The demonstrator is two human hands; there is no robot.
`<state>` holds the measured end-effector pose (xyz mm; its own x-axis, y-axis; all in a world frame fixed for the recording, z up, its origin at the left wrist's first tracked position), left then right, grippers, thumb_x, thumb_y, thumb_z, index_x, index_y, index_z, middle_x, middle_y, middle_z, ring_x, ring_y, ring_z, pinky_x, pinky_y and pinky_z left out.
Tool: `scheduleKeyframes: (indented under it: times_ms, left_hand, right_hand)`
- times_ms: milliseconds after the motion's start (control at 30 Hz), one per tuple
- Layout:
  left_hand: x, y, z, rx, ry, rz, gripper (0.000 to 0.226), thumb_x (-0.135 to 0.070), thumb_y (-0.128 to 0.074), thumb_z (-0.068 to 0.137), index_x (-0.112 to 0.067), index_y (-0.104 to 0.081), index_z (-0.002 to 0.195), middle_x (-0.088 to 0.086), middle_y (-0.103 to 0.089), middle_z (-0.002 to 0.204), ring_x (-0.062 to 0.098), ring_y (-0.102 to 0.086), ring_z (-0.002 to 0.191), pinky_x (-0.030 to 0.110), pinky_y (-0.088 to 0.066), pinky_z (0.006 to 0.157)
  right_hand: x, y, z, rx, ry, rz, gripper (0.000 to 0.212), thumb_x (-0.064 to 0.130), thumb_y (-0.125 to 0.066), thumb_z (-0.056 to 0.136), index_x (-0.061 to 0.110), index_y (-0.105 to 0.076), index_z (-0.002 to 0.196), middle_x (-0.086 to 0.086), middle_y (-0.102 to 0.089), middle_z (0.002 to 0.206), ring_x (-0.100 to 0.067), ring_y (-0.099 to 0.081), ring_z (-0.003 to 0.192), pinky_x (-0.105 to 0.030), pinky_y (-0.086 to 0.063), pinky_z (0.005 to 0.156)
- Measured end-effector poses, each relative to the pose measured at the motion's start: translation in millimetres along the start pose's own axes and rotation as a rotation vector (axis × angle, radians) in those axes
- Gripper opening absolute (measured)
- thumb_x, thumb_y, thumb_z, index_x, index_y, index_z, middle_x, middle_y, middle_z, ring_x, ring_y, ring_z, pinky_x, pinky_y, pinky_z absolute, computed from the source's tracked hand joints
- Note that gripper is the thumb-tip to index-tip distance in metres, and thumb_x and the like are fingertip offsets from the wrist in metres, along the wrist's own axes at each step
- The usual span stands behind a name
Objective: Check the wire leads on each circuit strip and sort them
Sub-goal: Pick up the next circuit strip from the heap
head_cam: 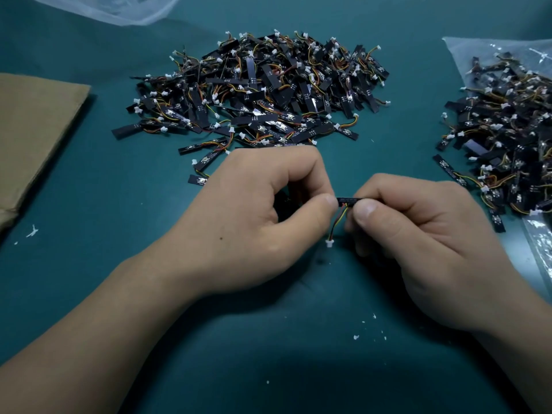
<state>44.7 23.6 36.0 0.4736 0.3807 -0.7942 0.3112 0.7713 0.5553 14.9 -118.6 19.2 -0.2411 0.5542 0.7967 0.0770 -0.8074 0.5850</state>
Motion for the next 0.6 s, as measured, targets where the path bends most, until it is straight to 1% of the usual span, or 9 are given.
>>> scheduleKeyframes:
  times_ms: [133,267,400,467,600]
  left_hand:
    - [2.4,-0.6,0.5,-0.003,0.027,-0.007,0.018,-0.015,-0.065,0.088,-0.018,-0.060,0.071,-0.018,-0.051,0.057,0.003,-0.049,0.054,0.010,-0.032,0.054]
    - [2.1,0.1,0.1,-0.012,0.023,-0.008,0.017,-0.015,-0.065,0.087,-0.017,-0.060,0.070,-0.016,-0.051,0.057,0.005,-0.049,0.053,0.011,-0.033,0.054]
    - [1.6,0.3,0.2,-0.015,0.022,0.010,0.016,-0.014,-0.065,0.087,-0.017,-0.061,0.071,-0.016,-0.054,0.058,0.003,-0.051,0.055,0.010,-0.034,0.055]
    - [2.0,0.6,0.5,-0.017,0.027,0.007,0.016,-0.014,-0.065,0.087,-0.017,-0.061,0.072,-0.015,-0.056,0.059,0.004,-0.052,0.056,0.010,-0.034,0.055]
    - [0.9,1.5,0.5,-0.018,0.015,0.000,0.017,-0.011,-0.064,0.087,-0.018,-0.060,0.072,-0.015,-0.053,0.059,0.003,-0.050,0.055,0.008,-0.033,0.055]
  right_hand:
    - [-1.3,0.1,-0.6,-0.007,-0.004,-0.001,0.028,0.028,-0.054,0.098,0.018,-0.064,0.074,0.000,-0.062,0.062,-0.019,-0.054,0.055,-0.032,-0.041,0.053]
    - [0.0,0.4,-0.4,-0.006,0.004,0.002,0.032,0.036,-0.051,0.096,0.018,-0.064,0.073,-0.003,-0.061,0.062,-0.022,-0.054,0.055,-0.037,-0.042,0.053]
    - [-0.1,0.6,-0.5,-0.005,0.011,0.003,0.032,0.036,-0.050,0.096,0.018,-0.064,0.073,-0.002,-0.060,0.061,-0.020,-0.054,0.055,-0.038,-0.042,0.053]
    - [-1.2,1.3,-0.7,-0.013,0.009,-0.003,0.033,0.037,-0.051,0.096,0.017,-0.065,0.074,-0.004,-0.060,0.060,-0.021,-0.054,0.054,-0.040,-0.042,0.053]
    - [2.1,1.0,-0.5,-0.009,0.044,-0.003,0.032,0.037,-0.054,0.096,0.019,-0.069,0.076,-0.005,-0.058,0.059,-0.021,-0.054,0.054,-0.042,-0.043,0.054]
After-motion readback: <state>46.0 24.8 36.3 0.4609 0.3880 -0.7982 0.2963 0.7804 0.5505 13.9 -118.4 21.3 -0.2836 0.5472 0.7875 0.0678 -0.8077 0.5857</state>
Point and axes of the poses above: each hand's wrist, its own z-axis towards the middle knuckle, its own y-axis out of the back of the hand, x = y × z, the point moved 8 cm from there along z, towards the middle knuckle
